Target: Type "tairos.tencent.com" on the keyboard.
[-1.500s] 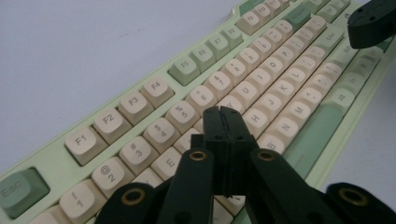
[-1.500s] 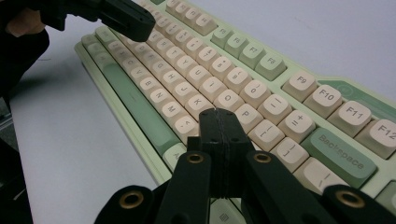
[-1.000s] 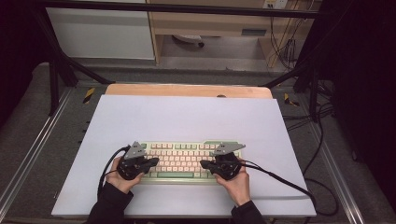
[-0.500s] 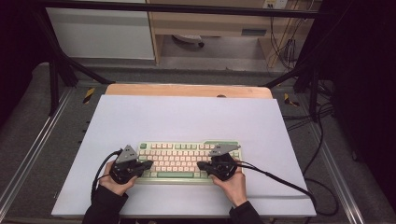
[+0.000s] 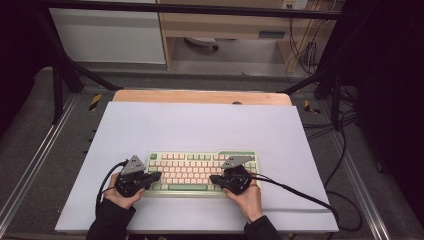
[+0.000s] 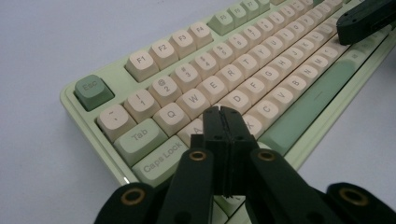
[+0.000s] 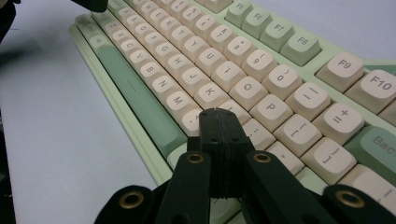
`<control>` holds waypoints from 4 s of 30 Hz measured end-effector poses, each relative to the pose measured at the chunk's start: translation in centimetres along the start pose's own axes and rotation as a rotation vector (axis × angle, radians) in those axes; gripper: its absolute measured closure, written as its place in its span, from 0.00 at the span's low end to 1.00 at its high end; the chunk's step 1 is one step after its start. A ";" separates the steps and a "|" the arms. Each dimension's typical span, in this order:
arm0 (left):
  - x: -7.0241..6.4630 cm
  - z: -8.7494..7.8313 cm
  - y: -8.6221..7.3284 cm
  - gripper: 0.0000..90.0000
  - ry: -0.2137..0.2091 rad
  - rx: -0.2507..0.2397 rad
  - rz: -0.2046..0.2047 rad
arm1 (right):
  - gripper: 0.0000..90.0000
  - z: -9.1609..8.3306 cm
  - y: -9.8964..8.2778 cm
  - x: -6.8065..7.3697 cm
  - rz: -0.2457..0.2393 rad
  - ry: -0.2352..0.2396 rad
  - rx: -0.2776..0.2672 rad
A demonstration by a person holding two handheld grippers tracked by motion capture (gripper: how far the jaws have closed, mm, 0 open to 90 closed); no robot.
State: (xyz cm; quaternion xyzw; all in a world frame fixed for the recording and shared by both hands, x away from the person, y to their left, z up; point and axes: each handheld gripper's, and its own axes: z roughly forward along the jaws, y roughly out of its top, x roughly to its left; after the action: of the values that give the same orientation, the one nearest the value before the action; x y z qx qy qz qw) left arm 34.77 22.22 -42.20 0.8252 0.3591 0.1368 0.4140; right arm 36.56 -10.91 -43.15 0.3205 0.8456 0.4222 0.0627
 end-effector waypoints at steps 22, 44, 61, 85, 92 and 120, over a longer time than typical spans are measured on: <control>0.0 -0.2 0.0 1.00 -0.001 -0.006 0.001 | 1.00 -1.6 0.5 -0.2 -0.017 -0.030 -0.026; -2.0 1.0 1.7 1.00 -0.028 -0.002 0.036 | 1.00 -3.1 0.3 -1.2 0.007 -0.048 -0.050; -2.9 3.1 1.7 1.00 -0.046 0.038 0.057 | 1.00 -3.0 0.3 -1.2 0.006 -0.045 -0.053; -3.2 2.9 1.6 1.00 -0.053 0.032 0.071 | 1.00 -3.0 0.3 -1.1 0.005 -0.045 -0.052; -2.8 2.2 1.4 1.00 -0.049 0.022 0.065 | 1.00 -3.0 0.4 -1.1 0.010 -0.041 -0.059; -1.0 0.2 0.3 1.00 -0.023 -0.002 0.023 | 1.00 -1.6 2.0 -0.2 0.001 -0.036 -0.069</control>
State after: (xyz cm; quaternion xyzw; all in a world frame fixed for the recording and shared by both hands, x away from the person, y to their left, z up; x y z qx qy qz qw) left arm 34.34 21.27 -42.02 0.8302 0.3450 0.1325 0.4173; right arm 37.06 -11.22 -40.66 0.3260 0.8291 0.4453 0.0889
